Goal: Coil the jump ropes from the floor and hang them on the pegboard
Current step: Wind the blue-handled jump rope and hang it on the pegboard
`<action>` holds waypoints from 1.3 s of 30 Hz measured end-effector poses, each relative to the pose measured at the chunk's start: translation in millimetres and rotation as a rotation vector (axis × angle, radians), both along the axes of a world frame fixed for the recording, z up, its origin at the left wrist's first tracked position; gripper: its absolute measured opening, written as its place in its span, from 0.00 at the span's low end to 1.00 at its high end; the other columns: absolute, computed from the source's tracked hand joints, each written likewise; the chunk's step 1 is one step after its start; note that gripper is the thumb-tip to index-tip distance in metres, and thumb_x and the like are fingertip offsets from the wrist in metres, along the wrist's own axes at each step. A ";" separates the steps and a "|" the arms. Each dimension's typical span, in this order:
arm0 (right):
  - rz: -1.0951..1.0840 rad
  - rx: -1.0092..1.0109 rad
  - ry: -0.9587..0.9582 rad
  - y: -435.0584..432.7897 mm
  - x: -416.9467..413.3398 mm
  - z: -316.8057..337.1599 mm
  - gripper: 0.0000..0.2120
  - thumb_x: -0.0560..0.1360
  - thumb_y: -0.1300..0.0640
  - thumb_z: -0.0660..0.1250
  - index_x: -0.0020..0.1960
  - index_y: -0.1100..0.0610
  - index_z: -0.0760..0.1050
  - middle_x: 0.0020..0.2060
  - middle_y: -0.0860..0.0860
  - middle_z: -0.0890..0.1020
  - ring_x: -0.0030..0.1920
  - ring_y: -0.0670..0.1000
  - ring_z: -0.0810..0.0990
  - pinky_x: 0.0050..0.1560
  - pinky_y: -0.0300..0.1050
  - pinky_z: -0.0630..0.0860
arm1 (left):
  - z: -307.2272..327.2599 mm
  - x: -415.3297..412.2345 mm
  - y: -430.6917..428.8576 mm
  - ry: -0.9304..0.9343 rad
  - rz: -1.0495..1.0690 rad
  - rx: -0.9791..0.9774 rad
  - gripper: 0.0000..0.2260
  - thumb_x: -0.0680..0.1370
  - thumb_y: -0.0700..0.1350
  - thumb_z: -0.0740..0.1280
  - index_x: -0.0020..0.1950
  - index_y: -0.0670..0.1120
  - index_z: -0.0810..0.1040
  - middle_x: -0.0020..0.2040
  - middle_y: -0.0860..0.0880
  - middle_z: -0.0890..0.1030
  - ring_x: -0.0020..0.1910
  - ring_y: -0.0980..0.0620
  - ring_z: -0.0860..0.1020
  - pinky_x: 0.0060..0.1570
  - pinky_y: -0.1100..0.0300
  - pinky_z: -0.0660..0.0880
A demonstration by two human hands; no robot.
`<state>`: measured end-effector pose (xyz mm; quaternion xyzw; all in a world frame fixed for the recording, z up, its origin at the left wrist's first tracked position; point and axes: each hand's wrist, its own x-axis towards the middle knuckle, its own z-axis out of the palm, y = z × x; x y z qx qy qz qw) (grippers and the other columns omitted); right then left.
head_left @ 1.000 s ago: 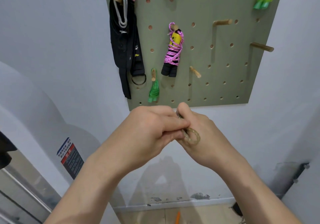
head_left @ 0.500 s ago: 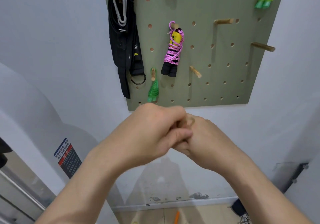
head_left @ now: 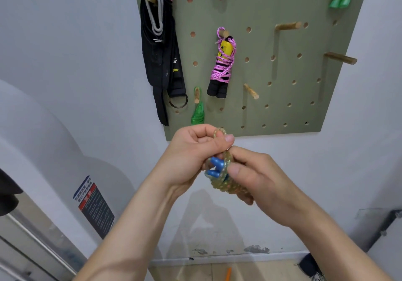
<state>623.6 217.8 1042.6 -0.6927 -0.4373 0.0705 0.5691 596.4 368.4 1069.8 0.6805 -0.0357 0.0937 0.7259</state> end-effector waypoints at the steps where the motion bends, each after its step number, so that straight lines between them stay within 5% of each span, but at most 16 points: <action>1: -0.015 0.065 0.047 2.2 1.4 -2.0 0.21 0.69 0.42 0.62 0.42 0.63 0.73 0.30 0.47 0.75 0.29 0.43 0.71 0.29 0.35 0.68 | -1.7 1.7 -2.1 -0.009 0.010 -0.030 0.07 0.66 0.43 0.73 0.36 0.43 0.76 0.27 0.48 0.75 0.24 0.53 0.71 0.26 0.65 0.68; 7: -0.066 0.209 0.207 6.0 9.1 -15.2 0.24 0.67 0.44 0.65 0.42 0.67 0.71 0.29 0.60 0.70 0.26 0.53 0.66 0.24 0.44 0.61 | -16.0 4.6 -6.3 0.010 0.072 -0.188 0.07 0.68 0.40 0.73 0.46 0.46 0.83 0.30 0.46 0.70 0.28 0.52 0.64 0.30 0.59 0.62; 12: -0.033 0.270 0.293 3.8 8.1 -11.8 0.14 0.68 0.46 0.63 0.45 0.57 0.70 0.31 0.64 0.74 0.24 0.49 0.69 0.23 0.38 0.66 | -23.1 -1.5 -12.7 -0.103 0.113 -0.256 0.02 0.69 0.41 0.70 0.39 0.43 0.81 0.31 0.45 0.75 0.28 0.51 0.69 0.28 0.62 0.71; 18: 0.084 0.251 0.391 5.9 10.9 -12.3 0.12 0.74 0.53 0.56 0.47 0.63 0.68 0.32 0.61 0.77 0.22 0.52 0.69 0.25 0.42 0.63 | -25.6 -0.4 -12.0 -0.114 0.137 -0.299 0.06 0.69 0.40 0.73 0.44 0.41 0.80 0.32 0.44 0.78 0.26 0.47 0.74 0.20 0.59 0.70; 22: 0.207 0.168 0.443 6.2 15.8 -16.9 0.15 0.75 0.52 0.54 0.51 0.62 0.70 0.32 0.63 0.77 0.21 0.53 0.67 0.26 0.45 0.61 | -25.8 1.3 -8.2 -0.152 0.145 -0.332 0.08 0.67 0.39 0.72 0.44 0.45 0.84 0.33 0.47 0.79 0.31 0.52 0.77 0.34 0.62 0.76; 26: 0.255 0.141 0.463 7.0 12.9 -17.4 0.11 0.75 0.53 0.54 0.49 0.55 0.74 0.31 0.62 0.77 0.21 0.52 0.67 0.26 0.46 0.59 | -16.5 0.9 -7.9 -0.183 0.050 -0.329 0.07 0.69 0.39 0.69 0.43 0.48 0.84 0.37 0.46 0.83 0.34 0.53 0.79 0.35 0.63 0.76; 32: -0.110 0.026 0.239 4.7 21.2 -26.3 0.10 0.75 0.50 0.60 0.42 0.56 0.66 0.31 0.52 0.74 0.24 0.47 0.68 0.27 0.44 0.65 | 7.9 -3.8 -7.3 -0.271 0.218 0.230 0.09 0.71 0.36 0.73 0.48 0.46 0.79 0.34 0.44 0.84 0.35 0.51 0.82 0.38 0.63 0.76; 35: -0.333 -0.013 -0.060 5.0 19.2 -32.3 0.11 0.79 0.50 0.61 0.41 0.50 0.63 0.28 0.48 0.74 0.26 0.46 0.67 0.30 0.46 0.64 | 1.8 -6.6 -16.5 -0.224 0.337 0.059 0.13 0.68 0.39 0.74 0.49 0.44 0.75 0.33 0.44 0.83 0.30 0.52 0.78 0.35 0.63 0.75; 39: -0.514 -0.023 -0.291 9.2 14.4 -33.7 0.10 0.77 0.45 0.58 0.42 0.48 0.60 0.30 0.47 0.72 0.30 0.50 0.69 0.29 0.46 0.65 | -16.2 -14.4 -23.1 -0.147 0.449 -0.168 0.07 0.67 0.43 0.74 0.44 0.44 0.84 0.33 0.45 0.83 0.29 0.54 0.75 0.32 0.65 0.74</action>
